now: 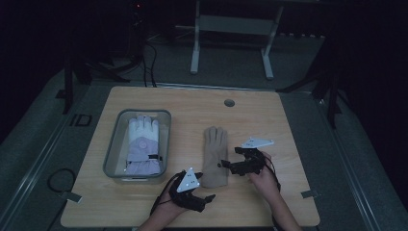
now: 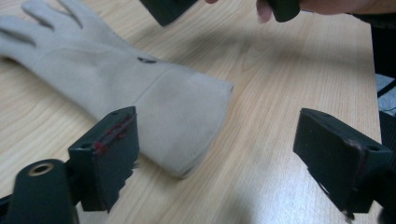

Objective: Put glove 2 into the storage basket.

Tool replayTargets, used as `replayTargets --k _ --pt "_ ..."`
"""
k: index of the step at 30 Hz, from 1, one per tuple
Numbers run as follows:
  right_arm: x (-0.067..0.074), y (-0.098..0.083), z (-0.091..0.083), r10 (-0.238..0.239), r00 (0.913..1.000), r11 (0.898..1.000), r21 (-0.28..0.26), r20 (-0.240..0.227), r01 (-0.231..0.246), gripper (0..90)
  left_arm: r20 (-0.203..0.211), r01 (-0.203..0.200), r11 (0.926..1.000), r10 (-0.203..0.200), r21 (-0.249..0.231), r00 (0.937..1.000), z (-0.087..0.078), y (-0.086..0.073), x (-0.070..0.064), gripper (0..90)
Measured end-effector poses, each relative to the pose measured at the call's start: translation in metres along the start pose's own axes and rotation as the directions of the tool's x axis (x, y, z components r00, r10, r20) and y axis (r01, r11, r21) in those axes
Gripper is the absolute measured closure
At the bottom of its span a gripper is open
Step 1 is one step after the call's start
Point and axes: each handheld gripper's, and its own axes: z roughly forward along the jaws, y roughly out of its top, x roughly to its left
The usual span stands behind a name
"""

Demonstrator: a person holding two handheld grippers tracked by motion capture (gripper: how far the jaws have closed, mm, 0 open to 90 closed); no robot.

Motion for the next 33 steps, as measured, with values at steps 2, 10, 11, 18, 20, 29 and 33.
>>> replayTargets --k 2,10,11,18,20,29,33 --pt "-0.003 0.001 -0.001 0.011 0.9999 1.0 0.003 0.002 -0.011 12.8 0.015 -0.036 0.9993 0.036 0.008 0.9992 0.002 0.004 0.001 14.6" --pt "-0.014 0.011 0.006 0.067 0.9977 0.998 -0.004 0.014 -0.067 10.4 0.059 -0.087 0.9957 0.085 0.031 0.9946 0.014 0.014 0.008 14.7" --pt "-0.016 0.014 0.007 0.08 0.9967 0.997 -0.005 0.01 -0.08 10.4 0.07 -0.086 0.9958 0.083 0.032 0.9941 0.016 0.015 0.009 14.6" --pt "-0.027 0.031 0.024 0.119 0.9929 0.993 -0.015 0.006 -0.119 12.3 0.075 -0.134 0.9846 0.126 0.113 0.9893 0.036 0.019 0.017 15.1" --pt "-0.03 0.033 0.029 0.132 0.991 0.991 -0.016 0.024 -0.131 14.0 0.074 -0.143 0.9806 0.134 0.134 0.9882 0.039 0.019 0.019 16.6" --pt "-0.04 0.025 0.053 0.199 0.9789 0.979 0.032 0.043 -0.201 20.8 0.085 -0.153 0.971 0.14 0.184 0.9866 0.044 0.018 0.025 32.1" --pt "-0.038 0.021 0.06 0.207 0.9776 0.977 0.051 0.037 -0.209 24.2 0.083 -0.164 0.9656 0.15 0.201 0.9851 0.045 0.019 0.026 37.5"
